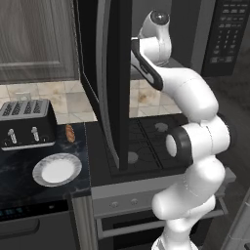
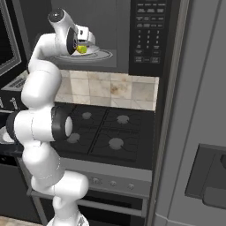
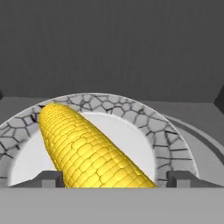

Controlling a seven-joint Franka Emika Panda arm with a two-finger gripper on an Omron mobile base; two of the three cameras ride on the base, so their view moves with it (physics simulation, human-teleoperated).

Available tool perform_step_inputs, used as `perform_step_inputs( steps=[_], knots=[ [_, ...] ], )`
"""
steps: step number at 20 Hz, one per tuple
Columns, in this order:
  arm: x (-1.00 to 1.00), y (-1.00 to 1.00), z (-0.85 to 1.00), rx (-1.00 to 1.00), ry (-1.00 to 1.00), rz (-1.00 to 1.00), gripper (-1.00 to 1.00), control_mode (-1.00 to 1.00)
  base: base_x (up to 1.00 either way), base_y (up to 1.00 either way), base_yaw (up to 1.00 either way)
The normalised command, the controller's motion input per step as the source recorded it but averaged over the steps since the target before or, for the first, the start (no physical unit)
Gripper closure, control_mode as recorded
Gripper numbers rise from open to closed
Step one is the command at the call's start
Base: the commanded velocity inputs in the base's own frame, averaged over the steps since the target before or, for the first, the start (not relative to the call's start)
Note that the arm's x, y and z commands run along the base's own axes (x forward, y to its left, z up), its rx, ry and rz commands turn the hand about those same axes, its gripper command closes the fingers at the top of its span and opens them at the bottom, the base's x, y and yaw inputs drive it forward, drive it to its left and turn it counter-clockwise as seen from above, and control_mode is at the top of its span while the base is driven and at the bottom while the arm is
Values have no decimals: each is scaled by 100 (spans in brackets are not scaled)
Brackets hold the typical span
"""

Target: Pick the corn from the microwave and place it on plate located on the counter.

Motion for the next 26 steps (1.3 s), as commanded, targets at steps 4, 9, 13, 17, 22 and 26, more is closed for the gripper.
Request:
perform_step_inputs(
  steps=[4, 9, 13, 17, 22, 26],
  knots=[
    [-90, -13, 27, 7, 0, -4, 100, -100, 0, 0, 0],
    [-100, -21, 10, 5, 0, 0, 100, -100, 0, 0, 0],
    [-100, -40, -4, 6, 0, 0, 100, -100, 0, 0, 0],
    [-100, -32, -19, 3, 0, 0, 100, -100, 0, 0, 0],
    [-100, -1, -44, 0, 1, 0, 100, -100, 0, 0, 0],
    [-100, 0, -46, 0, 4, 0, 100, -100, 0, 0, 0]
  ],
)
